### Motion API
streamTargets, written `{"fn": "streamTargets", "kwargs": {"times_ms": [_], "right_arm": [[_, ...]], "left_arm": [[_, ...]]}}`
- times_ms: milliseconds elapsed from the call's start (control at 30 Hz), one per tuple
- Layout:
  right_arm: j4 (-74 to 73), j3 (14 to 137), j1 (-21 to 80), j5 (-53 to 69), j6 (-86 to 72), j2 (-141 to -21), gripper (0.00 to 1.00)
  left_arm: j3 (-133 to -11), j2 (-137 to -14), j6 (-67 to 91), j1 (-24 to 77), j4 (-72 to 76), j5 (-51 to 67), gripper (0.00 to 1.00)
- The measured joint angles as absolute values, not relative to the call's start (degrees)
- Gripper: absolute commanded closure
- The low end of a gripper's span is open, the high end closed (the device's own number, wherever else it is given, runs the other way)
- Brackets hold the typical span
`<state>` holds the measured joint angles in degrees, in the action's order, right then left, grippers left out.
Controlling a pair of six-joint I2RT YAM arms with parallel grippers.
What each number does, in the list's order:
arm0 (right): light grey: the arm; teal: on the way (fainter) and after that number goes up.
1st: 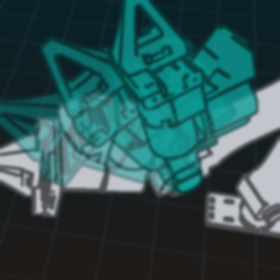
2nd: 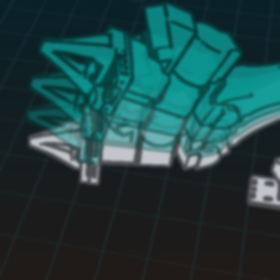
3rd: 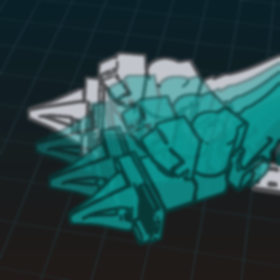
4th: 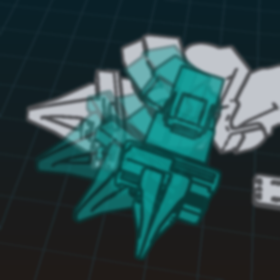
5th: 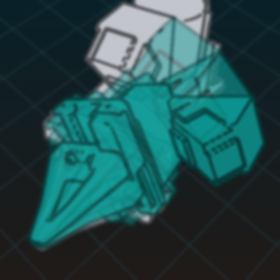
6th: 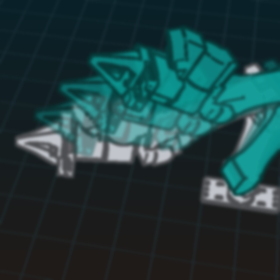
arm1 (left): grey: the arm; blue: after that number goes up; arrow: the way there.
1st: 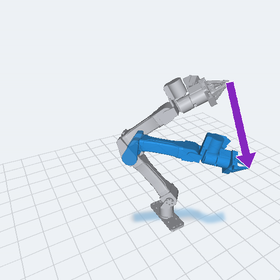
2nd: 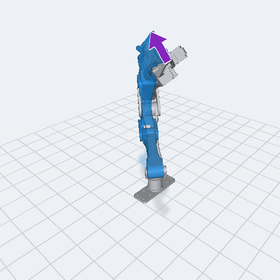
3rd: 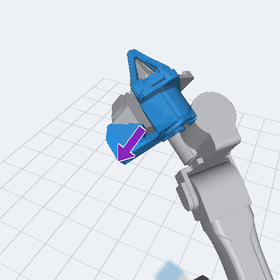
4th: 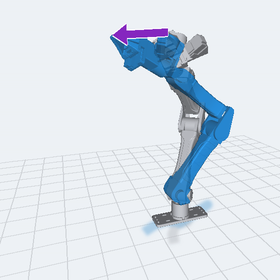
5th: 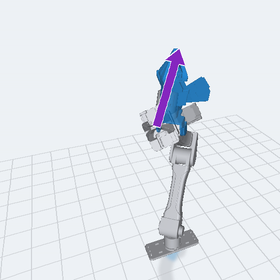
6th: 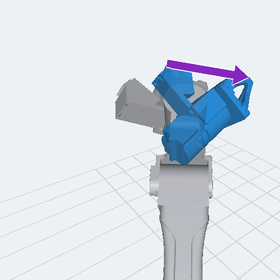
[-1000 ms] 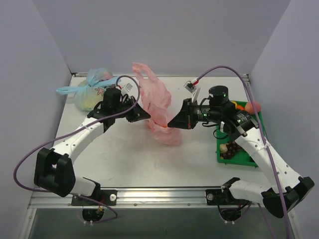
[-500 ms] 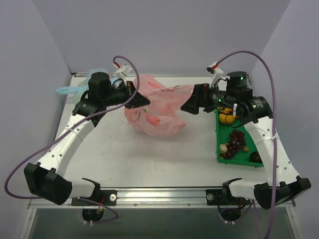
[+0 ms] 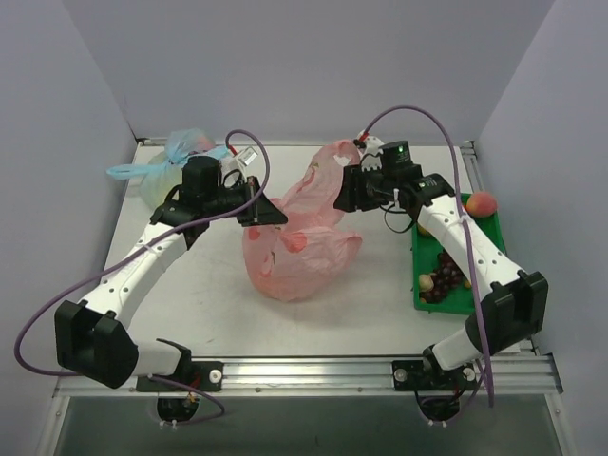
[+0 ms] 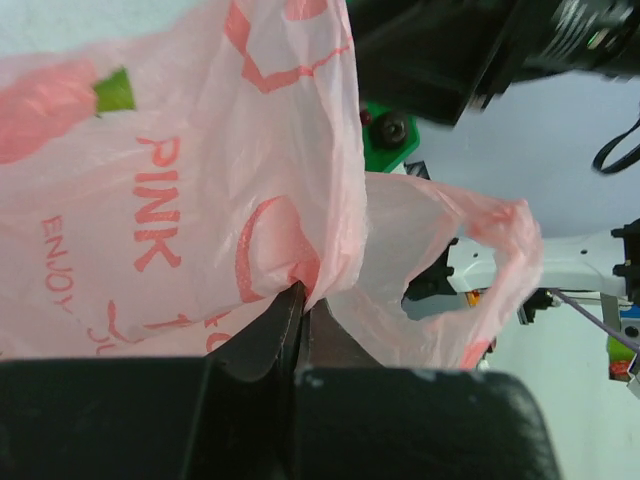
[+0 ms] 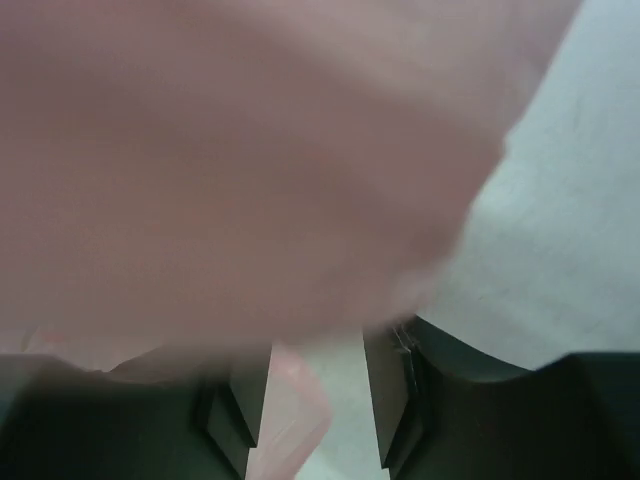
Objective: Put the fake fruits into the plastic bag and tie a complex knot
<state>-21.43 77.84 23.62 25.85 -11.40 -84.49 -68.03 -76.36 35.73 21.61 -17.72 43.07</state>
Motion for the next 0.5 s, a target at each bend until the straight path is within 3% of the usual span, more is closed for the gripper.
{"fn": "streamTargets", "kwargs": {"times_ms": [33,133,233,500], "right_arm": [[-20.6,78.4,23.2,25.2,-11.3,-85.3,0.42],[-19.6,82.0,21.3,26.5,-9.9,-89.1,0.10],[-20.2,83.8,19.2,31.0,-8.8,-90.6,0.03],[-35.3,85.0,7.2,42.0,0.5,-81.8,0.05]], "left_arm": [[-66.8,-76.3,35.8,21.6,-17.6,43.4,1.00],[-63.0,-76.3,35.8,21.6,-17.5,43.5,1.00],[-62.0,-77.1,35.8,21.6,-17.3,43.1,1.00],[-63.2,-80.7,35.8,21.3,-12.5,41.9,1.00]]}}
